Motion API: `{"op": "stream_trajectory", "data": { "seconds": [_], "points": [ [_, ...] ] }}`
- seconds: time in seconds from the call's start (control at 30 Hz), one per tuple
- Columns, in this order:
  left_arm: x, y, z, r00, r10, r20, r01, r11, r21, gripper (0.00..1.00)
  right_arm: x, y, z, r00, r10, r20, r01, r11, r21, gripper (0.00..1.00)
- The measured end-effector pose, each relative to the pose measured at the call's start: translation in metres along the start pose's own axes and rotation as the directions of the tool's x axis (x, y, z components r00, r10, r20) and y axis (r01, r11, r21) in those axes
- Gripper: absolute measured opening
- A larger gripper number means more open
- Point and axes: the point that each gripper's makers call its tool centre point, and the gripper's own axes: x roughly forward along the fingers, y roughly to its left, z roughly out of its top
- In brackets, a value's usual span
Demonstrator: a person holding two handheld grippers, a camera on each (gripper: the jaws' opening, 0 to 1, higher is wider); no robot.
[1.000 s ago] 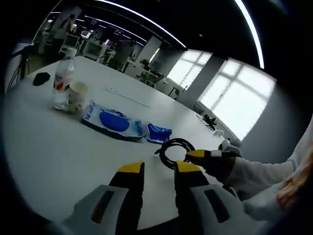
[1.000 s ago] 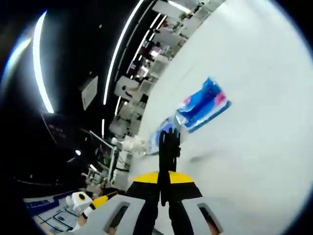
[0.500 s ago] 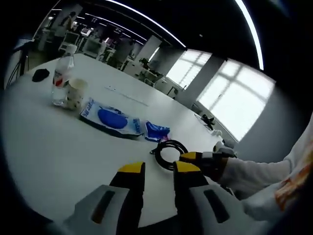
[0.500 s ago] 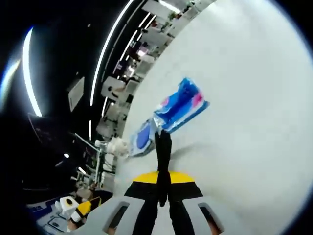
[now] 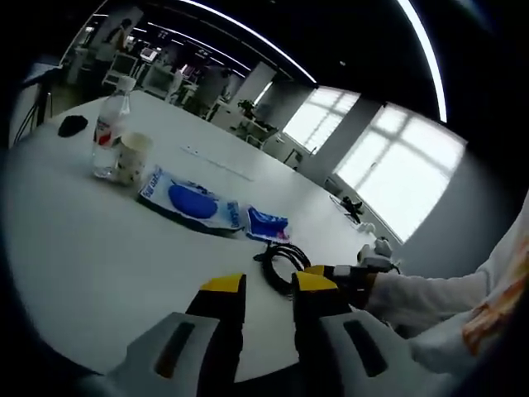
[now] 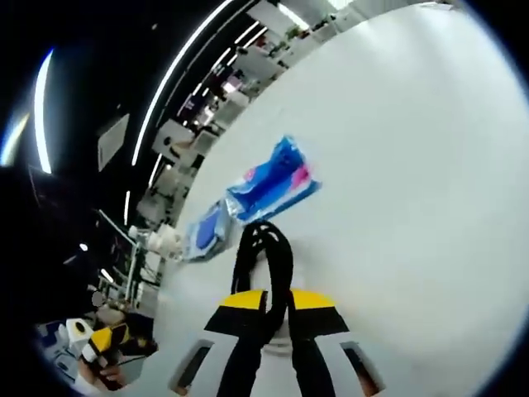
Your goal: Arrange the tabletop items into an orderly group along one side of the table until the central work area is clear of visible clutter.
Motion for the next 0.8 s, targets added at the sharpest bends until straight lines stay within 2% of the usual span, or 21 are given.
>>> {"op": "stream_trajectory", "data": {
  "seconds": [0.13, 0.27, 0.47, 0.63, 0.8],
  "points": [
    [0.0, 0.001, -0.001, 1.0, 0.002, -0.001, -0.002, 1.0, -0.013, 0.2, 0.001, -0.003, -0.002, 1.0, -0.009, -0.009, 0.008, 1.0, -0.009, 0.18],
    [0.0, 0.002, -0.001, 1.0, 0.007, -0.001, -0.007, 1.0, -0.014, 0.21, -0.005, -0.005, -0.005, 1.0, -0.028, -0.003, 0.028, 0.998, -0.059, 0.25],
    [-0.001, 0.009, 0.0, 0.999, 0.036, 0.005, -0.036, 0.999, -0.002, 0.3, -0.014, 0.002, -0.001, 0.999, 0.008, 0.037, -0.004, 0.996, -0.09, 0.32],
    [-0.002, 0.019, 0.001, 0.998, 0.06, -0.018, -0.059, 0.997, 0.051, 0.36, -0.023, 0.013, 0.005, 0.998, 0.018, 0.062, -0.008, 0.987, -0.161, 0.37],
    [-0.009, 0.039, 0.01, 0.995, 0.1, -0.02, -0.097, 0.99, 0.098, 0.43, -0.032, 0.024, 0.011, 0.997, 0.027, 0.076, -0.009, 0.974, -0.228, 0.45]
  ]
}}
